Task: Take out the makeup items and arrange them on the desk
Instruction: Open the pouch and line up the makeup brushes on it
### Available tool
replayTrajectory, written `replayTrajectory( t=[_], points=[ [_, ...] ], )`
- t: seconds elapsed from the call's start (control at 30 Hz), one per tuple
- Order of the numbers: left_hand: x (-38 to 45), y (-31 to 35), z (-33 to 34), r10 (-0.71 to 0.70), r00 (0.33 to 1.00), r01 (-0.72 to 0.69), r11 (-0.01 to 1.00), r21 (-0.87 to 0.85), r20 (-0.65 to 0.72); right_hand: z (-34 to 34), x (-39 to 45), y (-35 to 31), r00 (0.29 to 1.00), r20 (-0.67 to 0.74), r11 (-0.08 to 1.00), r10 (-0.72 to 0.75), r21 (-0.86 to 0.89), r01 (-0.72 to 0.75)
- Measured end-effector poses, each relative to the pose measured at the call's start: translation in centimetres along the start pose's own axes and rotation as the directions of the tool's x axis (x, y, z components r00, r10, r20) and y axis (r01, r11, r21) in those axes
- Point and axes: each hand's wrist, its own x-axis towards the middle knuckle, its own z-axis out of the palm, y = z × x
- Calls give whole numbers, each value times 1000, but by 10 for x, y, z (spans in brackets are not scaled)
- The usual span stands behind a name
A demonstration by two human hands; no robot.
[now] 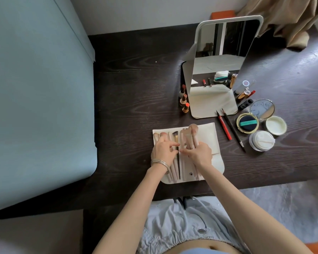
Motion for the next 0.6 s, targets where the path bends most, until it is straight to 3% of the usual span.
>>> replayTrajectory(
  t=[0.37, 0.5, 0.6],
  points=[
    [1, -2, 6, -20, 1000, 20, 999, -39, 2, 6, 3, 2, 1000, 0, 999, 11, -36, -11],
    [0, 2, 0, -4, 999, -5, 987, -159, -52, -8, -7, -1, 998, 57, 979, -28, 205, 16],
    [0, 10, -1, -66, 983, 143, 867, -477, 174, -22, -16, 0, 942, 299, 917, -153, 399, 22]
  ],
)
